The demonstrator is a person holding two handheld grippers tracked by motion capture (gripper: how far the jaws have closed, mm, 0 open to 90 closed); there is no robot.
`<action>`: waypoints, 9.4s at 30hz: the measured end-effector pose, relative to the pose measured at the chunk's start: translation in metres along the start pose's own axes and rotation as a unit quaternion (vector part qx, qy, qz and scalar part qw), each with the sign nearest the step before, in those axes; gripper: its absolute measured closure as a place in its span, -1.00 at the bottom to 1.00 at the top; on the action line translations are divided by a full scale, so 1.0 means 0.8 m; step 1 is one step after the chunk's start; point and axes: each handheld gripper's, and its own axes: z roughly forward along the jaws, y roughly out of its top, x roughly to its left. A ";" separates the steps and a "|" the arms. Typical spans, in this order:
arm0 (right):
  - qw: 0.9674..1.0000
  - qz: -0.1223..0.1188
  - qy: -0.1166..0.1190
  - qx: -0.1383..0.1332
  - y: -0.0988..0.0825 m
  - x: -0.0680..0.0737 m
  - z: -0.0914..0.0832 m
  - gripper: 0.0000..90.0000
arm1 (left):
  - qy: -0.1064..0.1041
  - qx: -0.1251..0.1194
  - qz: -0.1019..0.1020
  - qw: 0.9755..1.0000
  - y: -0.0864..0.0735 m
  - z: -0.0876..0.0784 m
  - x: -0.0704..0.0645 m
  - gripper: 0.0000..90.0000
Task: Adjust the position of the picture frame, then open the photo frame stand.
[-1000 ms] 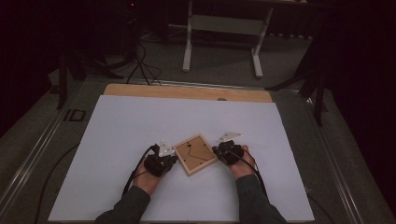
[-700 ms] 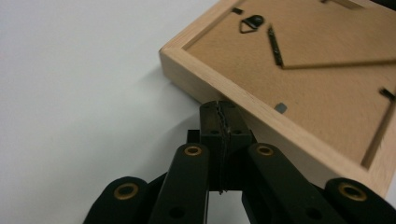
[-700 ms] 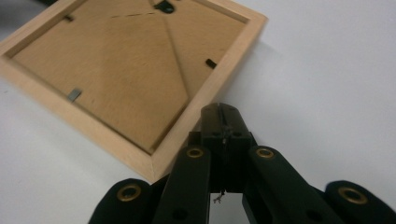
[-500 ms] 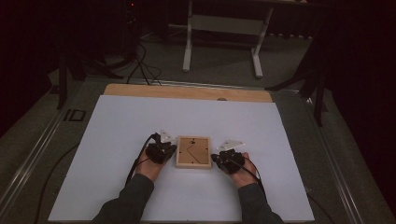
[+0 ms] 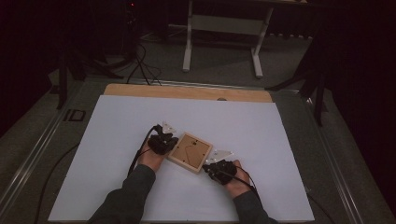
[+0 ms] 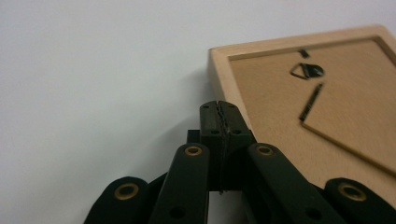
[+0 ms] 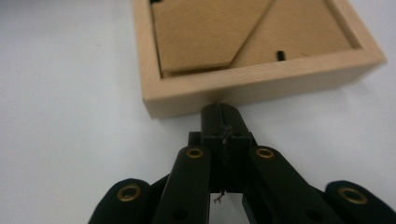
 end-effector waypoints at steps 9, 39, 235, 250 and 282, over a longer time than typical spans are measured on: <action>0.999 -0.034 0.030 -0.009 0.014 0.027 0.009 0.99 | -0.004 0.005 0.007 1.000 0.007 0.012 0.011 0.99; 0.994 0.056 -0.054 -0.073 0.050 -0.060 -0.006 0.98 | -0.039 -0.080 0.003 0.996 -0.024 -0.070 -0.009 0.99; 0.993 0.045 -0.036 -0.106 0.025 0.005 0.006 0.99 | -0.036 0.001 0.032 0.999 -0.020 -0.036 -0.035 0.11; 0.993 0.043 -0.036 -0.107 0.025 0.005 0.007 0.98 | -0.053 0.033 0.015 0.998 0.003 -0.042 -0.029 0.14; 0.992 0.044 -0.036 -0.108 0.025 0.005 0.007 0.98 | -0.066 0.003 -0.003 0.998 -0.040 -0.096 -0.007 0.85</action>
